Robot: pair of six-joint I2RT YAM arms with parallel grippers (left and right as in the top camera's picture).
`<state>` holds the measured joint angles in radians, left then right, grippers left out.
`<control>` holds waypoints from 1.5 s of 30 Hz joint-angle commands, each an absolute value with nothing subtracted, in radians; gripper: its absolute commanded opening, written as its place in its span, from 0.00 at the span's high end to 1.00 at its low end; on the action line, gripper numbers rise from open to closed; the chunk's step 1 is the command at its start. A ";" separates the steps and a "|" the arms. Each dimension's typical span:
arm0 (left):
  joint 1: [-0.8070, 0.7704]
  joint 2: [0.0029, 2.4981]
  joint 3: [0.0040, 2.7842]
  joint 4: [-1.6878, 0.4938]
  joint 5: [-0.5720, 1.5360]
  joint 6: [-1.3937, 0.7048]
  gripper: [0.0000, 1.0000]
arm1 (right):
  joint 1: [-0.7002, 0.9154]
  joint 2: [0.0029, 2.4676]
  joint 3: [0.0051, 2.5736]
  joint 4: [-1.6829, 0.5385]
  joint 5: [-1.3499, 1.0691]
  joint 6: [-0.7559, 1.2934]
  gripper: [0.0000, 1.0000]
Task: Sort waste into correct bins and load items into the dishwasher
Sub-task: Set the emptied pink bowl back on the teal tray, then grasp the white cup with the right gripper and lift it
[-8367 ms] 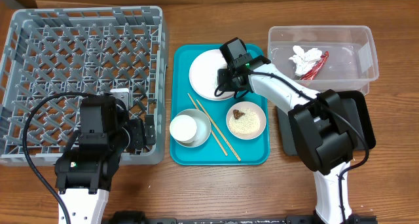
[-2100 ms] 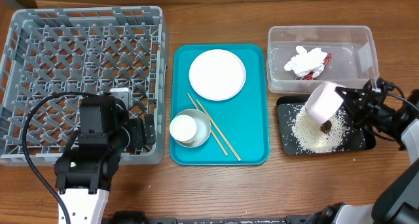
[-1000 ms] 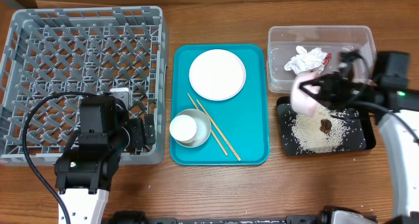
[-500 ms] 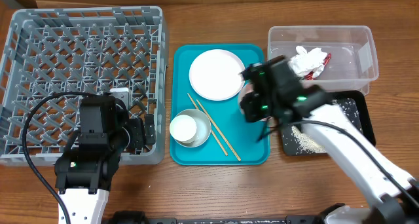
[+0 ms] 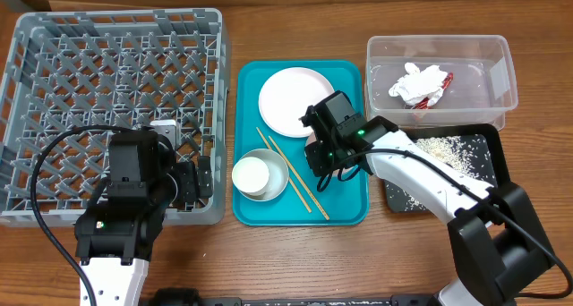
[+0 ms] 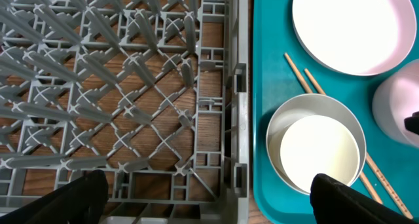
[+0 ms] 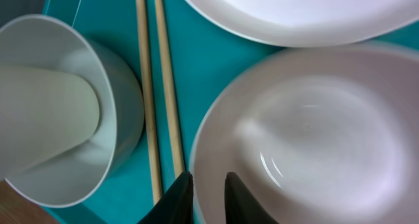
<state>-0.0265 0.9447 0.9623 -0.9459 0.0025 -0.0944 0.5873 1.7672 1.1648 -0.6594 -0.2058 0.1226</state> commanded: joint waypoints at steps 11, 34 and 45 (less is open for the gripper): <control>-0.027 0.942 0.984 -0.941 -0.007 -0.075 0.00 | 0.606 1.747 1.490 -0.945 -0.329 0.131 0.58; -0.027 0.942 0.984 -0.942 -0.007 -0.075 0.00 | 0.785 1.953 1.491 -0.881 -0.262 0.254 0.61; -0.027 0.942 0.984 -0.945 -0.007 -0.075 0.00 | 0.784 1.975 1.491 -0.843 -0.262 0.267 0.96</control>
